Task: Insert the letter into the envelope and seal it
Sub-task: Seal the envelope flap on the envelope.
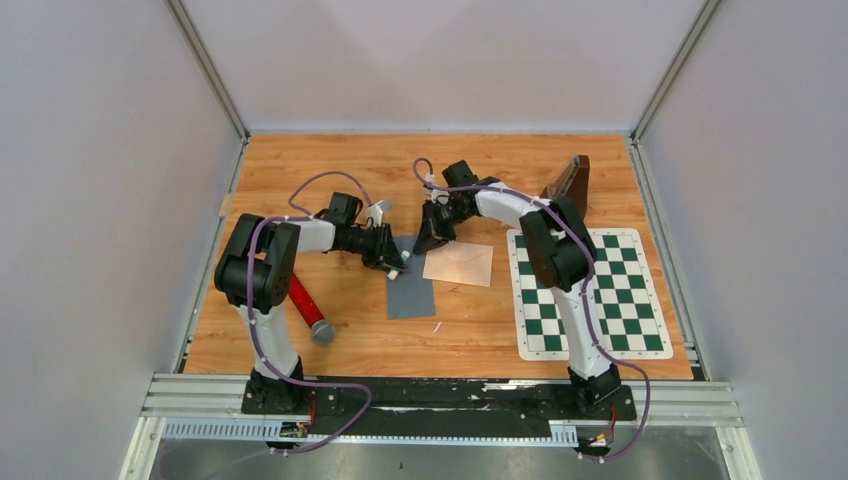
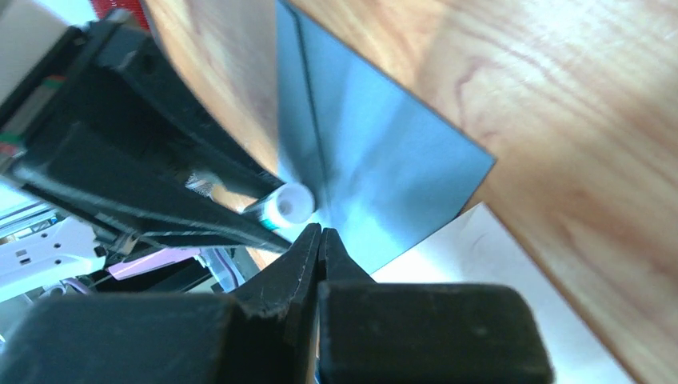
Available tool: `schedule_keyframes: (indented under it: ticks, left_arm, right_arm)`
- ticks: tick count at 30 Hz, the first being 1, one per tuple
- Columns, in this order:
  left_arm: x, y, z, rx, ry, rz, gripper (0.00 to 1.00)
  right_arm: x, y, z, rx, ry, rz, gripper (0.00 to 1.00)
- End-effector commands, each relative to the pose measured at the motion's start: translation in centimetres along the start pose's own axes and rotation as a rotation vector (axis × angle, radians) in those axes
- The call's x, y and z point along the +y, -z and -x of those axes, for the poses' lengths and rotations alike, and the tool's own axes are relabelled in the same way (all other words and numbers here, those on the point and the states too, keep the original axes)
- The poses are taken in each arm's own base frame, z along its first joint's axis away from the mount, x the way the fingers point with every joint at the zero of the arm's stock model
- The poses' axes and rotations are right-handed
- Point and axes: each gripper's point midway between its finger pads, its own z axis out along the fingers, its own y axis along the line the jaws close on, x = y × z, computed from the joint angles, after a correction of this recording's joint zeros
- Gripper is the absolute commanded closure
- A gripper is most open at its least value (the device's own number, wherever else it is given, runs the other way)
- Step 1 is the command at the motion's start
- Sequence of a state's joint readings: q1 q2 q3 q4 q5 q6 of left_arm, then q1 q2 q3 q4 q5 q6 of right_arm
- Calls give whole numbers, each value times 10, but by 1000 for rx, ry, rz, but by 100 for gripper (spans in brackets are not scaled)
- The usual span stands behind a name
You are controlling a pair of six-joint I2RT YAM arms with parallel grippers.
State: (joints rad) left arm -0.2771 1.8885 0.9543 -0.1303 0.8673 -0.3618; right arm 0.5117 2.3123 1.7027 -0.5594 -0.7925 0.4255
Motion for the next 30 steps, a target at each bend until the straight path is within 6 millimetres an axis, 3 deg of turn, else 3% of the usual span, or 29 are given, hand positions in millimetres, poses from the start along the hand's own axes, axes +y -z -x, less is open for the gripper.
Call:
schedule_keyframes:
  ticks: [1,11,20,24,30]
  left_arm:
    - [20,-2,-7,25,0,43,100]
    - [13,1,1,8,96,-36,100]
    - [8,-7,-2,22,306,-92,100]
    - [8,-8,-1,30,336,-93,100]
    - [10,-9,-3,35,368,-88,100]
  right_arm:
    - [35,27,8,-63,95,59,100]
    - [26,14,-20,31,-23,101,100]
    - [42,-1,-42,83,-70,89,100]
    - [40,-11,-54,93,-91,43,100]
    - [29,-14,-55,85,-156,-9,100]
